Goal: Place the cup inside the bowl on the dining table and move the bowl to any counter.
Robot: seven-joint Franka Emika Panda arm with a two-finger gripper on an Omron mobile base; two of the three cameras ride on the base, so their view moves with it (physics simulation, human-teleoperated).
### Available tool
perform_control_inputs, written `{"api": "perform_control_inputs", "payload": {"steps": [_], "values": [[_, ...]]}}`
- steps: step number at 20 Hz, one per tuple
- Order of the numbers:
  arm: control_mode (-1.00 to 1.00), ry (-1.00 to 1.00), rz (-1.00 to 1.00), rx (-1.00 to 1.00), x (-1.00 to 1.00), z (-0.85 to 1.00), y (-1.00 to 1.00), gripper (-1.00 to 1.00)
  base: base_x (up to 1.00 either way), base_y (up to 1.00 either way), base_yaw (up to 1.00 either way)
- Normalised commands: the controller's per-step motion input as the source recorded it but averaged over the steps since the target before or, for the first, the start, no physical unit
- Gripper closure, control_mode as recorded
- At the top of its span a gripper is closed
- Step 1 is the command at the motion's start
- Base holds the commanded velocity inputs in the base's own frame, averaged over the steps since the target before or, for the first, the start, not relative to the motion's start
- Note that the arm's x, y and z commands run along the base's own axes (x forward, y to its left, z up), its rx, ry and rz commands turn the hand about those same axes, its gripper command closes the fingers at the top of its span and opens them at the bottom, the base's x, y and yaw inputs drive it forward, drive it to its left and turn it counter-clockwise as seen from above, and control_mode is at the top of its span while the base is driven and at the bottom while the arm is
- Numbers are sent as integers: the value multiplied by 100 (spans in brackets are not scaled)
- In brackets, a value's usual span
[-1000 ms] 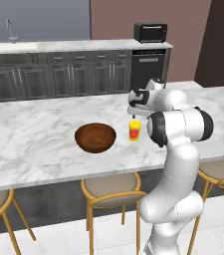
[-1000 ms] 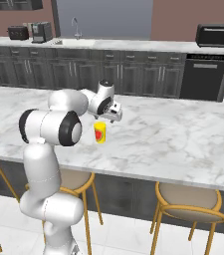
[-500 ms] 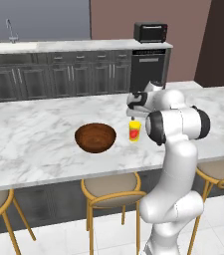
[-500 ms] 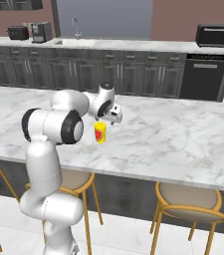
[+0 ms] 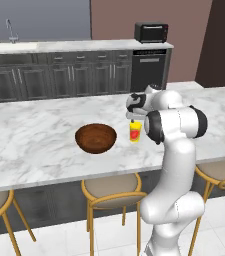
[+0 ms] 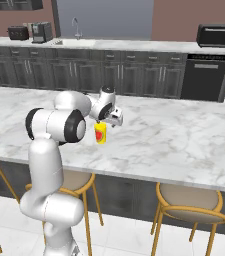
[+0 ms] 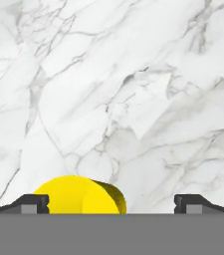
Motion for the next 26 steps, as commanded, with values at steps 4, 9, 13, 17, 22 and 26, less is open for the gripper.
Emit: {"api": "perform_control_inputs", "payload": {"steps": [4,9,13,17,22,26], "values": [[-100,0,0,0,9,-21,0,-100,0,0,0],[-100,0,0,0,6,-19,0,-100,0,0,0],[-100,0,0,0,3,-16,0,-100,0,0,0],[-100,0,0,0,1,-14,0,-100,0,0,0],[-100,0,0,0,-1,-9,0,-100,0,0,0],[-100,0,0,1,-30,-1,0,-100,0,0,0]]}}
